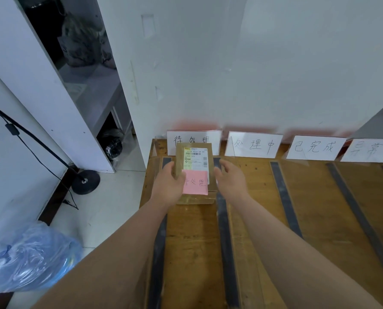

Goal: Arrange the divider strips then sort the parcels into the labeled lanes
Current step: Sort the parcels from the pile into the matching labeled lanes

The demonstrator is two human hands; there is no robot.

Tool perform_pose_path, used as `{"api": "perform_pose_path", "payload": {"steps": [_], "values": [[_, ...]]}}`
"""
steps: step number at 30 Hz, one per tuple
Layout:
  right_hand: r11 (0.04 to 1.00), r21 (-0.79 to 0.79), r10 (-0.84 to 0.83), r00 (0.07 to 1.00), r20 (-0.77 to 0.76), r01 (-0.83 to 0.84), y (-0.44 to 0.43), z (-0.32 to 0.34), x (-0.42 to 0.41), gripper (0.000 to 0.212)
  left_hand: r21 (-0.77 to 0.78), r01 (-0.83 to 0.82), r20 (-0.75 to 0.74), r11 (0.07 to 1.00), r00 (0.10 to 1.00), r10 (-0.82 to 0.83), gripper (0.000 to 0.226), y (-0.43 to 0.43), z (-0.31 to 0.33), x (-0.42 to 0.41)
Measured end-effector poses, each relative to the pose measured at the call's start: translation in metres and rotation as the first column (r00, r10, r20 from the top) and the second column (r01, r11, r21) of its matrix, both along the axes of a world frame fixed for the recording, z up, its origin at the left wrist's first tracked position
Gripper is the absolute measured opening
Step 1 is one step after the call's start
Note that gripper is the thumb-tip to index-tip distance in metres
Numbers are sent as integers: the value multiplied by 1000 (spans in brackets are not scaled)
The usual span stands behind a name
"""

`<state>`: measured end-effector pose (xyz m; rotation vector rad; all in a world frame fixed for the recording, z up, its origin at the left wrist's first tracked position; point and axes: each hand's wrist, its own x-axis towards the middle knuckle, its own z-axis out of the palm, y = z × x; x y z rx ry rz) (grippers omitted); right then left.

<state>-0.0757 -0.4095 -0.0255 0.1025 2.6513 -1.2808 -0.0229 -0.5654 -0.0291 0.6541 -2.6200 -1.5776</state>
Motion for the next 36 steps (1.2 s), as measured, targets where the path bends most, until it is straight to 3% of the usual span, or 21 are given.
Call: {"api": "perform_pose_path", "payload": {"steps": [2, 7, 14, 23, 31, 36], "values": [[995, 87, 53, 995, -83, -45, 9, 18, 9, 45, -135, 93, -22, 987, 995, -97, 35, 4, 15, 0], [965, 254, 121, 972, -201, -67, 54, 62, 41, 41, -457, 259, -14, 851, 955, -297, 53, 25, 68, 13], [932, 363, 95, 950, -299, 21, 158, 112, 101, 48, -646, 321, -76, 692, 876, -477, 49, 108, 135, 57], [879, 379, -128, 908, -399, 290, 345, 152, 209, 45, -697, 424, -153, 578, 700, -698, 50, 290, 181, 112], [803, 402, -269, 869, -415, 441, 537, 175, 304, 44, -667, 484, -226, 566, 592, -773, 52, 485, 184, 169], [779, 333, -378, 822, -427, 531, 633, 184, 337, 44, -658, 538, -236, 526, 517, -823, 53, 588, 184, 182]]}}
